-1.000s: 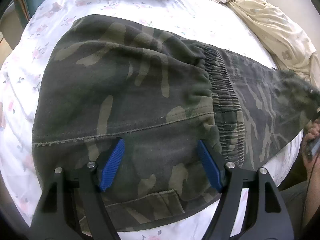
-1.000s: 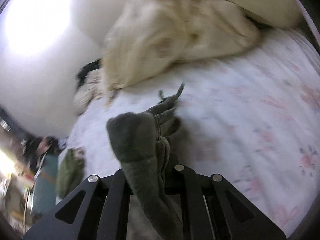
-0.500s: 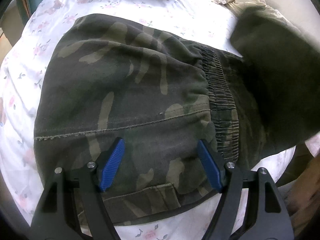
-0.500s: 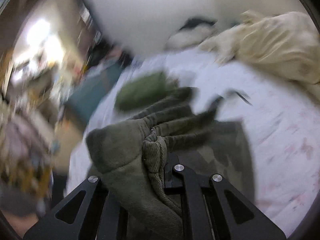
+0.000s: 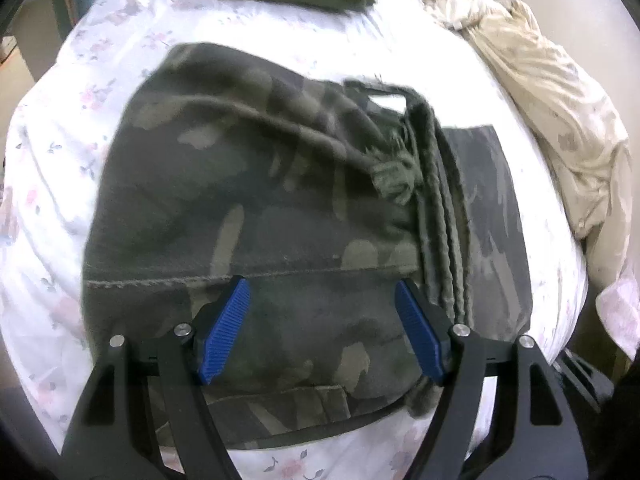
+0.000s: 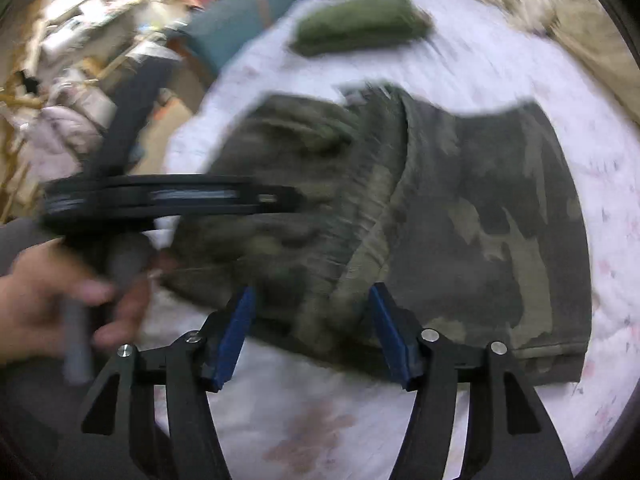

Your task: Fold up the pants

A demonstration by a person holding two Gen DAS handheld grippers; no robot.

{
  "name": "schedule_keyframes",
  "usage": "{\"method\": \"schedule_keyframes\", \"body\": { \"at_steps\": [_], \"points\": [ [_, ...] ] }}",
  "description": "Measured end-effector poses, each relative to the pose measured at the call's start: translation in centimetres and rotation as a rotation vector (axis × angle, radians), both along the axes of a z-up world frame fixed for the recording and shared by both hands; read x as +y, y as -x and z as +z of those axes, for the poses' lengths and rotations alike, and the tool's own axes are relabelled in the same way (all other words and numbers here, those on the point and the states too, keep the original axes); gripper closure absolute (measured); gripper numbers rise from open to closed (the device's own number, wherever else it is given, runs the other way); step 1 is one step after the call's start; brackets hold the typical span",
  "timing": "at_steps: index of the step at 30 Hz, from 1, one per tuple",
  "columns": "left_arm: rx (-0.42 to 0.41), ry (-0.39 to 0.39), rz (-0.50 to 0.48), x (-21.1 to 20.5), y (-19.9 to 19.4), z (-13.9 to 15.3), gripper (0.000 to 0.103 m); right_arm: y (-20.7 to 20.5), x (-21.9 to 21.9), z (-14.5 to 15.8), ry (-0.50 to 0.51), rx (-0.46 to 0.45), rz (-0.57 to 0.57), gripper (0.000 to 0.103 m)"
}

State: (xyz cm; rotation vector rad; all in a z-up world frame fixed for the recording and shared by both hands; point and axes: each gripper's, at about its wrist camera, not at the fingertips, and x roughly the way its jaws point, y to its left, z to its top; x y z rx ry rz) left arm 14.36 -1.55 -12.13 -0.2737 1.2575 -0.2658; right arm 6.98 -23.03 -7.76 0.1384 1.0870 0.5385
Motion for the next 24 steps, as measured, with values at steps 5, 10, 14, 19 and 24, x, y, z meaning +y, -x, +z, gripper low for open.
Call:
{"method": "schedule_keyframes", "body": {
  "at_steps": [5,10,14,19,24],
  "points": [
    [-0.043,-0.010,-0.006,-0.1,0.2,0.7,0.031,-1.1,-4.6,1.0,-0.090,-0.041,-0.244,0.052],
    [-0.073,-0.047,-0.079,-1.5,0.8,0.7,0.031,-3.9,-5.5,-5.8,-0.202,0.213,-0.343,0.087],
    [-0.067,-0.055,-0.078,-1.2,1.1,0.6,0.031,-4.4,-3.6,-7.2,-0.177,0.273,-0.289,0.084],
    [-0.061,-0.034,-0.029,0.0,1.1,0.9,0.031,-7.6,-9.7,-2.8,-0.213,0.180,-0.398,0.083],
    [-0.114,-0.088,0.033,1.1,0.4,2.1,0.031,-14.3,-15.9,-0.3,-0.015,0.071,-0.541,0.088]
  ]
}}
